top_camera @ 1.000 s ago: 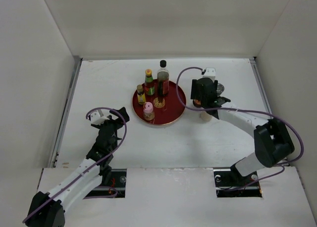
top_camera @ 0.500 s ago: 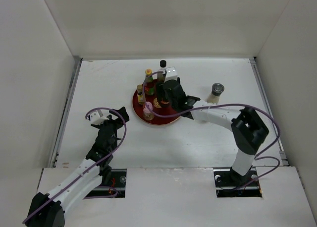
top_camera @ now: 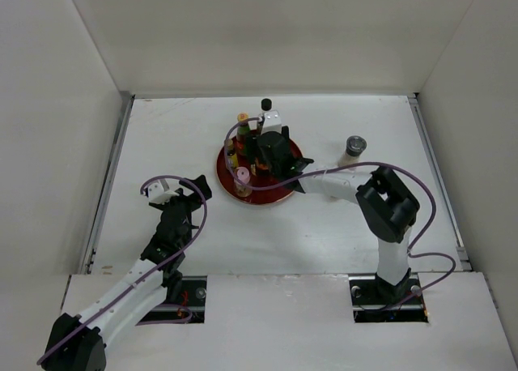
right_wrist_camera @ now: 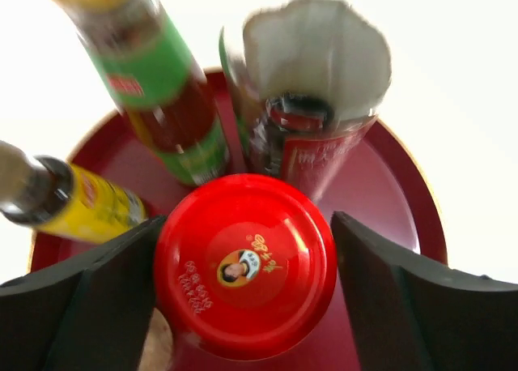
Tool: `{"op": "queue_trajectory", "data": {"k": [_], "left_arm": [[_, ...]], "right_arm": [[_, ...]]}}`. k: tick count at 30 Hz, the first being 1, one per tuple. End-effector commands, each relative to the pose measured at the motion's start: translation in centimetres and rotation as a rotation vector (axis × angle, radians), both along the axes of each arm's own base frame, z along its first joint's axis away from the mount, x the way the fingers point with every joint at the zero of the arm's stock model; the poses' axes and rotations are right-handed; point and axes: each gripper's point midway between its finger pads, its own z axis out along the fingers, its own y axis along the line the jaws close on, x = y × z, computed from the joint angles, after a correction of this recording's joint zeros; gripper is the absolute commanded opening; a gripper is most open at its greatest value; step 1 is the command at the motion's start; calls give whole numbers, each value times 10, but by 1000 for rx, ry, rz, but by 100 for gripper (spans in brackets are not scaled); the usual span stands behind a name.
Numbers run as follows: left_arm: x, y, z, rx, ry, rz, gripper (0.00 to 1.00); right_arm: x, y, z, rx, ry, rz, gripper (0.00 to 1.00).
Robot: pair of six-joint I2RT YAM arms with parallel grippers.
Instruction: Organize the condiment bottles
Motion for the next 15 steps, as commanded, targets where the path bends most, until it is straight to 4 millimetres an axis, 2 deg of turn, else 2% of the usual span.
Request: {"op": "queue_trajectory", "data": {"k": [1, 5, 9, 13, 15], "left_arm": [[2, 1, 8, -25, -34, 6, 89], [2, -1, 10, -27, -37, -2, 89], [2, 1, 8, -26, -34, 3, 89], [1, 0, 12, -33, -48, 1, 89], [1, 0, 10, -31, -44, 0, 89]], "right_arm": [[9, 14, 71, 155, -151, -28, 91], [-8, 4, 86, 168, -144, -35, 93], [-33, -17, 95, 156, -136, -38, 93], [-64, -60, 90, 149, -126, -72, 91], [-69, -107, 83, 133, -122, -169, 91]]}}
